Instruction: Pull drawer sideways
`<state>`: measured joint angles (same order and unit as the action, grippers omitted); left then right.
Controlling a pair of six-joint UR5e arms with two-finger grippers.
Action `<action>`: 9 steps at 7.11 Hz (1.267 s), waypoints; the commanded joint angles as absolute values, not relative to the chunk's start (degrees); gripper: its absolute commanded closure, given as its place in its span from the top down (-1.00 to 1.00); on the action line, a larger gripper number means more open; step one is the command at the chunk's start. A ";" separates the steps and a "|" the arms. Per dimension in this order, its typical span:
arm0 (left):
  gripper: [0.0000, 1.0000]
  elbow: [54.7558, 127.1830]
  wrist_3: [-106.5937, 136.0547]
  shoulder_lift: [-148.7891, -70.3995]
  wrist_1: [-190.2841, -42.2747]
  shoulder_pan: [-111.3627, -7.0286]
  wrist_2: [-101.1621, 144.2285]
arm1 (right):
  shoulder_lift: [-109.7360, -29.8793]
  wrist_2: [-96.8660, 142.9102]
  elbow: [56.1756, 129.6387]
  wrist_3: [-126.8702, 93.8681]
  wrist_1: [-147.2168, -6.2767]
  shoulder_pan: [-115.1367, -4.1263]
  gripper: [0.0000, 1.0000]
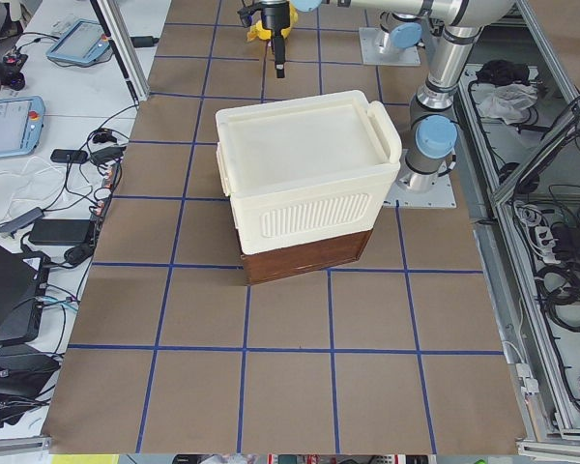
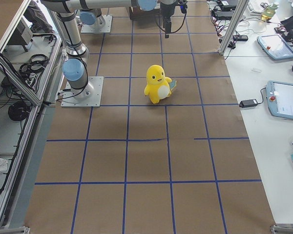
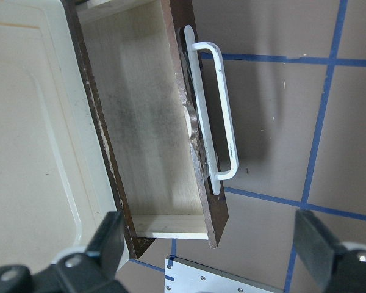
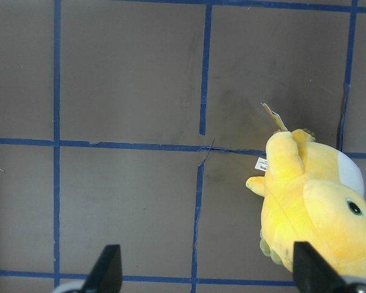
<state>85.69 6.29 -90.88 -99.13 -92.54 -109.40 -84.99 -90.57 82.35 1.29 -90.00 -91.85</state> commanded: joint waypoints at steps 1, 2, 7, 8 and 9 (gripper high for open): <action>1.00 86.22 -0.84 -90.27 -98.09 -89.04 -101.55 | -84.99 -90.53 82.35 1.23 -90.00 -91.85 1.00; 1.00 86.22 -1.49 -89.83 -97.91 -88.60 -95.42 | -84.99 -90.61 82.35 1.23 -90.00 -91.85 1.00; 1.00 89.65 -2.28 -89.04 -93.69 -90.00 -85.03 | -84.99 -90.53 82.35 1.23 -90.00 -91.85 1.00; 1.00 89.47 -2.37 -87.90 -93.60 -90.00 -86.99 | -84.99 -90.53 82.35 1.23 -90.00 -91.85 1.00; 1.00 89.39 -2.37 -86.50 -93.26 -90.09 -90.14 | -84.99 -90.53 82.35 1.23 -90.00 -91.85 1.00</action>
